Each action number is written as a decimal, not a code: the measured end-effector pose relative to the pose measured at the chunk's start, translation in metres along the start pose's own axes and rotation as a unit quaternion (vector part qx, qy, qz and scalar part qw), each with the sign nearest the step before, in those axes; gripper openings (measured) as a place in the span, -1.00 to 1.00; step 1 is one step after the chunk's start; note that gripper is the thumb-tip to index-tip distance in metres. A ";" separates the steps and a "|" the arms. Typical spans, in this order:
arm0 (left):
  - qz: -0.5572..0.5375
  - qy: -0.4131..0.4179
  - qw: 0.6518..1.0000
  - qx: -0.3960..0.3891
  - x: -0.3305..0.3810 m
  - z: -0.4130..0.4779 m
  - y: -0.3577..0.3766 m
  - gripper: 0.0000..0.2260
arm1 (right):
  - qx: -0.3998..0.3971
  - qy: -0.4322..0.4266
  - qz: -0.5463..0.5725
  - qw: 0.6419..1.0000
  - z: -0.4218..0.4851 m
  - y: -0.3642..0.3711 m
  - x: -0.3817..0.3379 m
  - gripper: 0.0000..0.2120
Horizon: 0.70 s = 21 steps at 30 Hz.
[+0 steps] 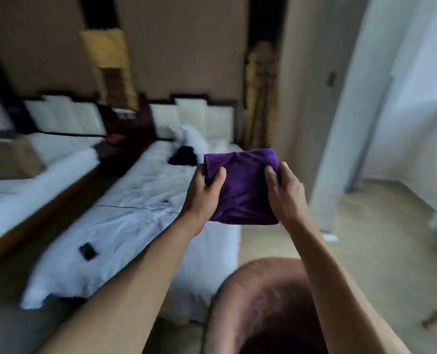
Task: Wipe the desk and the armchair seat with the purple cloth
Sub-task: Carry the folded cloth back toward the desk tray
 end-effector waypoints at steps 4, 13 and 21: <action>0.160 0.074 0.973 0.147 0.072 -0.038 -0.201 -0.75 | -0.096 -0.079 0.095 0.988 -0.086 0.120 -0.131 -0.76; 0.388 0.050 0.791 0.470 0.238 -0.363 -0.633 -0.68 | -0.432 -0.233 0.253 0.834 -0.487 0.359 -0.439 -0.74; 0.475 -0.014 0.571 0.669 0.389 -0.767 -0.806 -0.79 | -0.670 -0.269 0.325 0.611 -0.952 0.394 -0.589 -0.78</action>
Point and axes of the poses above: each hand's wrist, its own z-axis towards the middle knuckle, its own y-axis out of the palm, x = y × z, the point moved 4 cm from there along z, towards the middle knuckle, and after that the axes turned 11 degrees about y, right-handed, at the moved point
